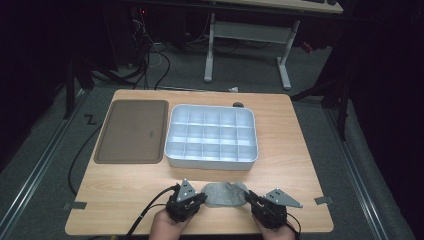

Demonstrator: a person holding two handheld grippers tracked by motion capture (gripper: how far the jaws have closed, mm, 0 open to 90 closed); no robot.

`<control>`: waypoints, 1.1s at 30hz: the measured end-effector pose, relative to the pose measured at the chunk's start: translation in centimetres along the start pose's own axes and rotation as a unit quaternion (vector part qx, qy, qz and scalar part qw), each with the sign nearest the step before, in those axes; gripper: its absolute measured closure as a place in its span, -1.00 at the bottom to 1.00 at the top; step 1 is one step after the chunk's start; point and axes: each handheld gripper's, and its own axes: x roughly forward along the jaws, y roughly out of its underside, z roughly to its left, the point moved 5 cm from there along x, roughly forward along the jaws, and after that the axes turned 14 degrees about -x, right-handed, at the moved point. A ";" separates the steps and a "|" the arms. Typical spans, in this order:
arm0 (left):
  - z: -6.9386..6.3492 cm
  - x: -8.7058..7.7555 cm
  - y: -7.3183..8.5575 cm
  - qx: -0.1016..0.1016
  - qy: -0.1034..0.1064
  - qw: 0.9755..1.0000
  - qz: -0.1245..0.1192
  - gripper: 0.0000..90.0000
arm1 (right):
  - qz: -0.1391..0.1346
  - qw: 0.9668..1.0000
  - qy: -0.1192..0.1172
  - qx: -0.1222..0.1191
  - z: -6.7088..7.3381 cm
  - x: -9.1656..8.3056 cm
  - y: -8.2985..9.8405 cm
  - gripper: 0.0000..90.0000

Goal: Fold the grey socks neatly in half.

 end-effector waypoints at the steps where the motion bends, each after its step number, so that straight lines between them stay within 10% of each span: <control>1: 0.2 0.1 -0.1 -0.002 -0.003 1.000 -0.001 0.87 | 0.000 1.000 0.000 -0.001 0.1 0.1 -0.1 0.84; 14: 1.9 -0.2 0.6 0.008 -0.031 0.999 0.021 0.86 | 0.007 1.000 -0.003 -0.021 1.4 1.6 -1.4 0.84; 25: 4.8 -2.6 0.8 -0.015 -0.044 0.999 -0.021 0.81 | 0.023 0.999 -0.003 -0.044 3.8 3.2 -2.4 0.83; 33: 4.3 -1.7 0.8 -0.005 -0.041 0.999 0.005 0.84 | 0.026 0.997 -0.018 -0.066 4.7 3.5 -3.2 0.83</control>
